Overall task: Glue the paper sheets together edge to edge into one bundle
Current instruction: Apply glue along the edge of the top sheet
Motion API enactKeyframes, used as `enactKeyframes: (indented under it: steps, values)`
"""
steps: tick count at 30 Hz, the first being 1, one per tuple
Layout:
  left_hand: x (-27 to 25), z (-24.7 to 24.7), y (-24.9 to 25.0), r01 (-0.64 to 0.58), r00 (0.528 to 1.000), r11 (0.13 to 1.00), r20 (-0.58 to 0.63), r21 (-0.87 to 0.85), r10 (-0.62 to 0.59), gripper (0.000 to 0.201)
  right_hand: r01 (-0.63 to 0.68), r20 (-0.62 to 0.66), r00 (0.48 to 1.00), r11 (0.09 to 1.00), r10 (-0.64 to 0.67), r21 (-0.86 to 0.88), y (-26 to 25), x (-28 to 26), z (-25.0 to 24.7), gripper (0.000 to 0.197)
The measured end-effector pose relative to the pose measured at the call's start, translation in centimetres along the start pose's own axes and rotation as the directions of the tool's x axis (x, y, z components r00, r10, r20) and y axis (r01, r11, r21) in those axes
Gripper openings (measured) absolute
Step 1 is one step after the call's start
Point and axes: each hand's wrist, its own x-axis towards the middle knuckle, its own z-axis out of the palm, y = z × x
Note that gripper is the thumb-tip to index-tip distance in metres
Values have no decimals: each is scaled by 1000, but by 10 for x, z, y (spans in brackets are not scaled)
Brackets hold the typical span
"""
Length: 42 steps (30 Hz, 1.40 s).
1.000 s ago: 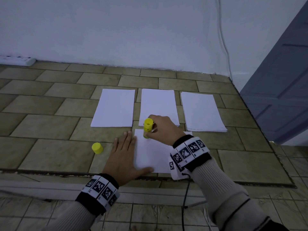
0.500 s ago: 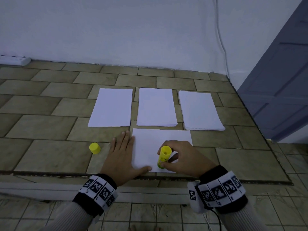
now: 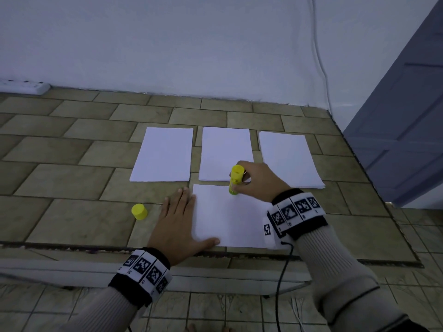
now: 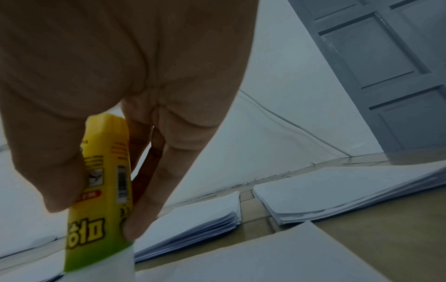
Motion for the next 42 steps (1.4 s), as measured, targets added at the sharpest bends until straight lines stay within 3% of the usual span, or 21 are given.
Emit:
enactKeyframes:
  steps: [5, 11, 16, 24, 29, 39, 42]
  values:
    - [0, 0, 0, 11, 1000, 1000, 13, 14, -11, 134, 17, -30, 999, 1000, -17, -18, 3, 4, -1, 12]
    - [0, 0, -1, 9, 1000, 1000, 3, -2, -9, 135, 70, -47, 996, 998, -70, 6, 14, -38, -11, 11]
    - [1, 4, -3, -5, 1000, 1000, -24, -7, 5, 132, -38, 27, 999, 998, 37, 42, 24, -86, -26, 16]
    - [1, 3, -1, -7, 1000, 1000, -8, 12, 7, 136, -35, 36, 999, 999, 36, -14, 29, -119, -34, 21]
    - [0, 2, -1, -3, 1000, 1000, -11, 23, 4, 137, -37, -4, 999, 999, 37, -31, 28, -112, -34, 21]
    - [-1, -1, 2, -4, 1000, 1000, 0, 31, 3, 139, -19, -99, 995, 986, 3, -164, 39, -41, -47, 13]
    - [-1, 0, 1, 0, 1000, 999, 10, 35, -1, 140, -66, -145, 989, 969, 32, -237, 40, -31, -47, 16]
